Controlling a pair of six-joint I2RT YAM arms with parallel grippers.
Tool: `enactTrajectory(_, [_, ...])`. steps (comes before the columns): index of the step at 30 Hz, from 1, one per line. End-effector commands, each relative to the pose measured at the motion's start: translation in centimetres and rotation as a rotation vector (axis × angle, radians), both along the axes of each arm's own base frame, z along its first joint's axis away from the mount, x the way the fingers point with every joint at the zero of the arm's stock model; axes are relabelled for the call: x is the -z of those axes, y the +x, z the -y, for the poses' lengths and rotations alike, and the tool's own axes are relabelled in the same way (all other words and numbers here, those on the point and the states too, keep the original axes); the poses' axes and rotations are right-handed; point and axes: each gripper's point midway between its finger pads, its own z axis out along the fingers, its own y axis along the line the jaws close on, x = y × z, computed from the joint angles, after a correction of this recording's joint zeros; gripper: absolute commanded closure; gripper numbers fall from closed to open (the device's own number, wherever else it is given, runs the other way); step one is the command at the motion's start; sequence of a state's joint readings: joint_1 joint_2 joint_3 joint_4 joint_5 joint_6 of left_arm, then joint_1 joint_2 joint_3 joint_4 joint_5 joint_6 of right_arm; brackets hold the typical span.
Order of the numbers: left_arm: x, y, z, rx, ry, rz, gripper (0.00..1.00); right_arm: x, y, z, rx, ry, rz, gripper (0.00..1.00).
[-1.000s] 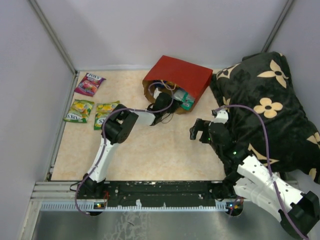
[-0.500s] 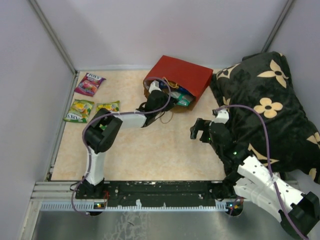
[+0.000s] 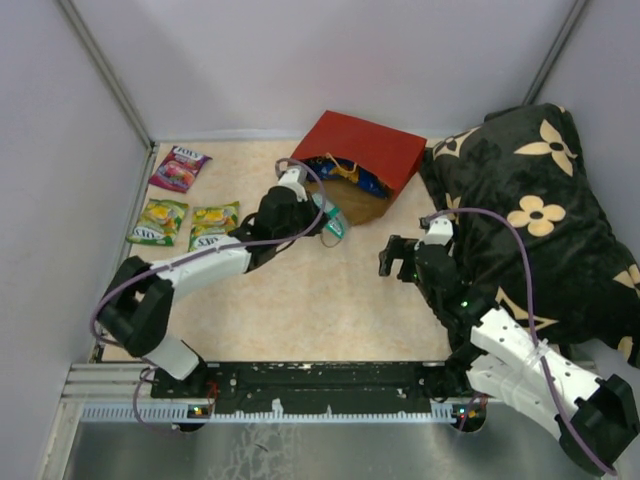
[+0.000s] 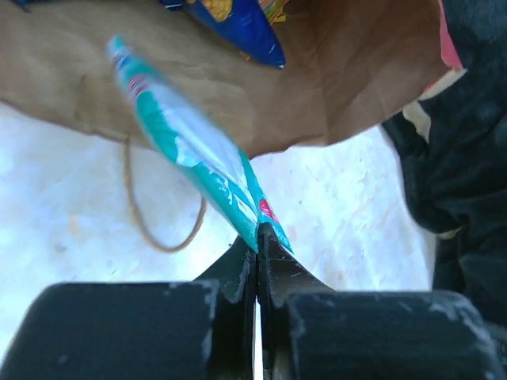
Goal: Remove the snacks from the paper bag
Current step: Take out the snack from the paper bag, then place the snack at the center of the board.
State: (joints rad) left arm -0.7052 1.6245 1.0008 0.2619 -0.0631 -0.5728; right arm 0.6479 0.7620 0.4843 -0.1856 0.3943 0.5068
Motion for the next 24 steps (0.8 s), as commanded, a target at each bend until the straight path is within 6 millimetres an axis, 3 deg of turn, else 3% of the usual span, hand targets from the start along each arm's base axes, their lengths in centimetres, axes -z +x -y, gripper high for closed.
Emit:
enactTrajectory(1, [-1.6, -2.5, -3.3, 0.006, 0.103, 0.055, 1.0, -3.0, 1.1, -2.4, -0.129, -0.013, 0.13, 0.01])
enactTrajectory(8, [-3.9, -5.2, -7.8, -0.129, 0.043, 0.04, 1.0, -5.9, -0.9, -11.0, -0.519, -0.172, 0.409, 0.06])
enactTrajectory(12, [-5.1, -6.2, -8.7, -0.143, 0.015, 0.041, 1.0, -7.5, -2.3, -15.3, -0.694, -0.099, 0.561, 0.11])
enactTrajectory(19, [-5.9, -7.6, -9.0, -0.118, -0.021, 0.026, 1.0, -8.0, -1.7, -20.3, -0.829, -0.049, 0.644, 0.18])
enactTrajectory(24, [-6.1, -8.3, -9.4, -0.12, -0.031, 0.022, 1.0, -7.2, -0.7, -22.5, -0.857, -0.039, 0.595, 0.38])
